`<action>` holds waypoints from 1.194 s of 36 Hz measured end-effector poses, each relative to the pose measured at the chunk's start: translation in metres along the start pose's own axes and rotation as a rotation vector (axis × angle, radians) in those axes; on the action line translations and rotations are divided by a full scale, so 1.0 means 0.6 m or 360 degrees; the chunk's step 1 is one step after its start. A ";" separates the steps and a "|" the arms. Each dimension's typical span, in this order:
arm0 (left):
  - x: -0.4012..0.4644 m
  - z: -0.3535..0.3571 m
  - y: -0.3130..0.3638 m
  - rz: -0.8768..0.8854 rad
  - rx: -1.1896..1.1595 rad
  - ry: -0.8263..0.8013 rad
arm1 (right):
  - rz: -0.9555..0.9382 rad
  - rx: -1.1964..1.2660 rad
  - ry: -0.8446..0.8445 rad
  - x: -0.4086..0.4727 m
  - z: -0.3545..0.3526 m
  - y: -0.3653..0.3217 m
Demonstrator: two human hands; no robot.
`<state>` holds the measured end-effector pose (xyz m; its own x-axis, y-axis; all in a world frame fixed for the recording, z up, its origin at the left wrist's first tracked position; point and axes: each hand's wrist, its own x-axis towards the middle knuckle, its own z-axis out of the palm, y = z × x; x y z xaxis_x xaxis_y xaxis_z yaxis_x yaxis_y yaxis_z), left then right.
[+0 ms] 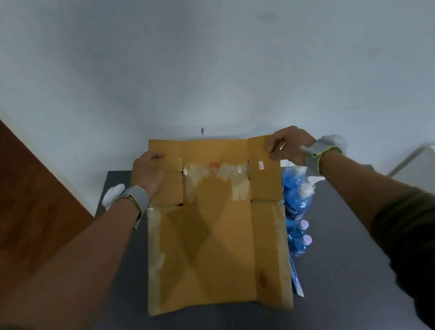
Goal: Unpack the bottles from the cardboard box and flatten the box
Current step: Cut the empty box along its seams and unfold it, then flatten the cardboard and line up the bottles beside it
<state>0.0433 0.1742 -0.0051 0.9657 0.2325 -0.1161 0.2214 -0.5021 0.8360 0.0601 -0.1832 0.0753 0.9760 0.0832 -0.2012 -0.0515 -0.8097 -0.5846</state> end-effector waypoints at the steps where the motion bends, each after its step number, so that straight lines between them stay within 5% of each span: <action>1: 0.010 0.005 -0.006 -0.0001 0.0002 -0.0011 | 0.0032 -0.0065 0.0011 0.015 0.011 0.001; 11: 0.034 0.060 -0.023 -0.0057 0.0320 -0.0286 | -0.0142 -0.1130 0.0342 0.085 0.068 0.047; 15: 0.003 0.106 -0.040 0.0138 0.0548 -0.0621 | -0.0171 -0.1089 0.0102 0.080 0.114 0.040; 23: -0.041 0.209 -0.135 0.0285 0.1334 -0.1155 | 0.0364 -0.0898 -0.0730 0.052 0.255 0.059; 28: -0.055 0.216 -0.145 0.0148 0.1344 -0.1204 | 0.0335 -0.1136 -0.0761 0.026 0.321 0.115; 38: -0.057 0.215 -0.149 0.0169 0.1257 -0.1112 | 0.0343 -0.0887 -0.0664 0.017 0.343 0.099; 43: -0.050 0.221 -0.158 -0.0052 0.1024 -0.1145 | 0.0357 -0.0853 -0.0693 0.008 0.331 0.077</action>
<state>0.0113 0.1040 -0.1520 0.7628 -0.2041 -0.6136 0.0751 -0.9145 0.3975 0.0204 -0.1048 -0.1084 0.7755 0.0154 -0.6312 -0.0207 -0.9985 -0.0498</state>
